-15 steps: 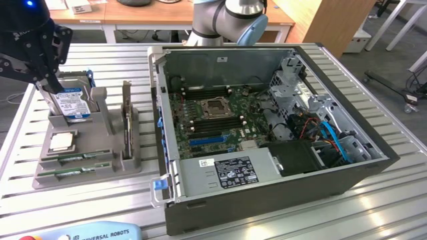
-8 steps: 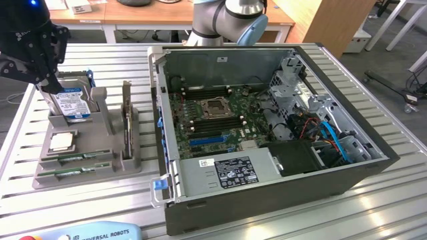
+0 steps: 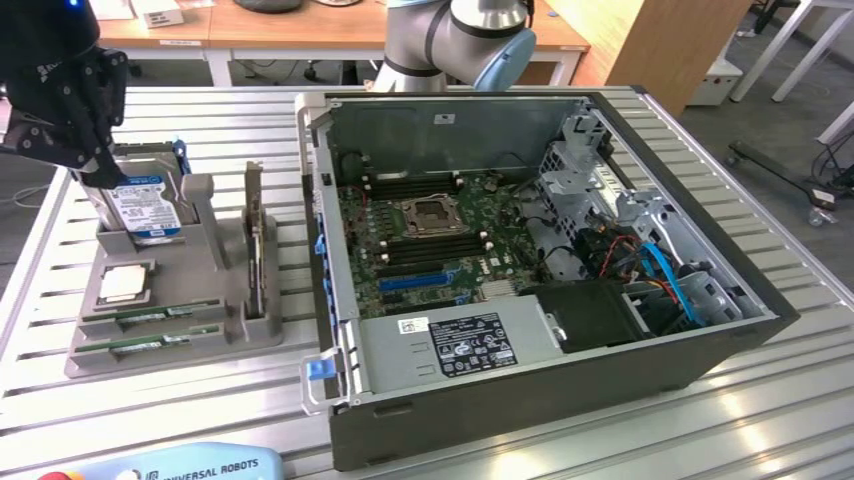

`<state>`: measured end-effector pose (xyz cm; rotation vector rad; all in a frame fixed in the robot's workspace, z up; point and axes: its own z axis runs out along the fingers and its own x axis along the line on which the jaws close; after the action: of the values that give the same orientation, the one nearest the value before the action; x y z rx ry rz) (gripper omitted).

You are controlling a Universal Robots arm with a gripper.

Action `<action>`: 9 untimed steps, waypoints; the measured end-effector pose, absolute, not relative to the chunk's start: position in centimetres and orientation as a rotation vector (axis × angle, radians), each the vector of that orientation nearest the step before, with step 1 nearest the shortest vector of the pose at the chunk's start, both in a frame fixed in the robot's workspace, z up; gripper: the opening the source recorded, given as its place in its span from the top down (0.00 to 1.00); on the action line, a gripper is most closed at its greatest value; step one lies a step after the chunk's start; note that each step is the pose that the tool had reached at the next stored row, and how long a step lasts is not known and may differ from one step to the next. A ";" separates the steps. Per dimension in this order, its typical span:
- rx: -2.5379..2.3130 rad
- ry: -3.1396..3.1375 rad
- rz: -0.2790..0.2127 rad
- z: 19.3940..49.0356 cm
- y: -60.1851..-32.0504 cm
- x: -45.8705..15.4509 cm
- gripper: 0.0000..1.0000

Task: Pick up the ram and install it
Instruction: 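Pick up the ram and move it above insertion slot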

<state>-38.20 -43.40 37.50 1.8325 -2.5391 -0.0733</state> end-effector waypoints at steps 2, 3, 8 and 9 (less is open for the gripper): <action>1.878 -2.505 -0.073 37.5 -43.4 -38.2 0.90; 1.900 -2.487 -0.073 37.5 -43.4 -38.2 0.90; 2.009 -2.398 -0.072 37.5 -43.4 -38.2 0.90; 2.031 -2.379 -0.072 37.5 -43.4 -38.2 0.90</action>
<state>-38.20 -43.40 37.46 2.0306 -2.3787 -0.0717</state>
